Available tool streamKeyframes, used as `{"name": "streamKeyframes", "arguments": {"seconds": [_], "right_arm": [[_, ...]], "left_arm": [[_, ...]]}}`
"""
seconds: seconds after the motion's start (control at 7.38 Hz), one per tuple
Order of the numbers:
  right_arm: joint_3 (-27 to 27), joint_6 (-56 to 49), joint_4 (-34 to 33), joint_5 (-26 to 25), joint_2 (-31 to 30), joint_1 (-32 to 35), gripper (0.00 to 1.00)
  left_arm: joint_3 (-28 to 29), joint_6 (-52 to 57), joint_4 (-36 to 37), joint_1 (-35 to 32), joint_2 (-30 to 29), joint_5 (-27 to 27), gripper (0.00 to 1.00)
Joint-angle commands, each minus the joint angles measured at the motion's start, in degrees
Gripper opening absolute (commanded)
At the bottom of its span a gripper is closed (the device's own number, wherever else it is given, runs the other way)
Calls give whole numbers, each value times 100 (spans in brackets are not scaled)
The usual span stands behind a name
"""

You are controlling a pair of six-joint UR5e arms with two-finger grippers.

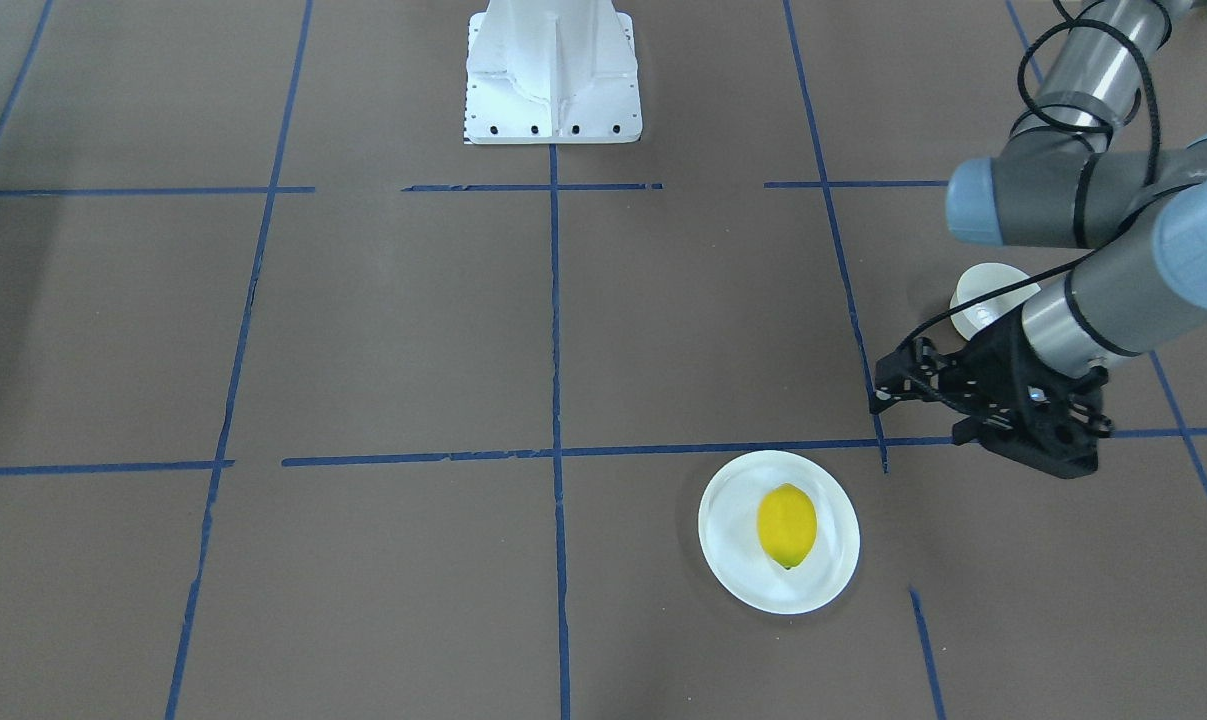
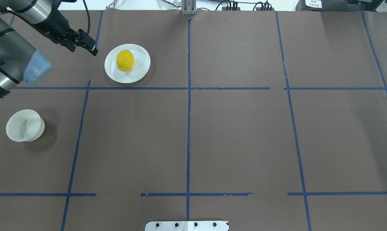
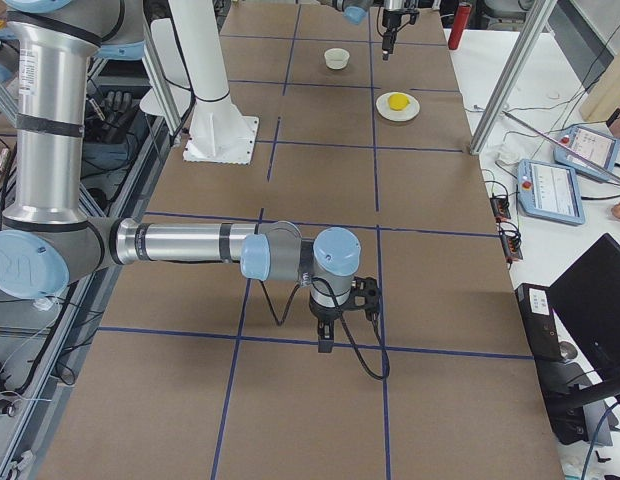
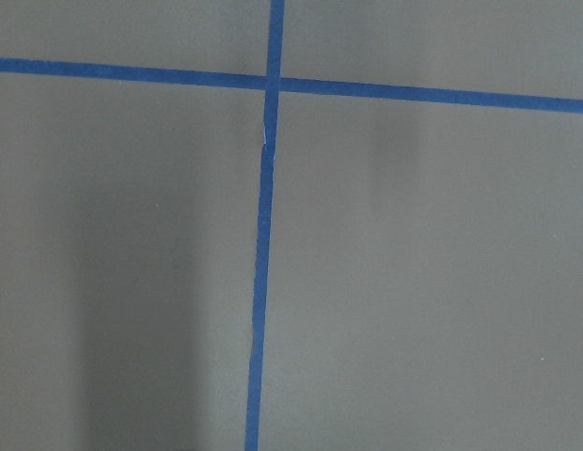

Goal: Move lemon from plate to bowl
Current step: 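Move the left gripper over the yellow lemon on the white plate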

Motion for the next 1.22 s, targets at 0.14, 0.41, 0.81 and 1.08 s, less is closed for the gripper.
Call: {"name": "streamKeyframes", "arguments": {"seconds": [0.14, 0.41, 0.81, 1.08], "right_arm": [[0, 0, 0, 0, 0, 0, 100], [0, 0, 0, 0, 0, 0, 100], [0, 0, 0, 0, 0, 0, 100], [0, 0, 0, 0, 0, 0, 100]], "left_arm": [[993, -646, -804, 665, -623, 1451, 99], [2504, -982, -1466, 737, -1413, 1491, 99], [2633, -929, -1504, 816, -1426, 1692, 99], [2782, -973, -1670, 965, -1426, 1702, 99]]}}
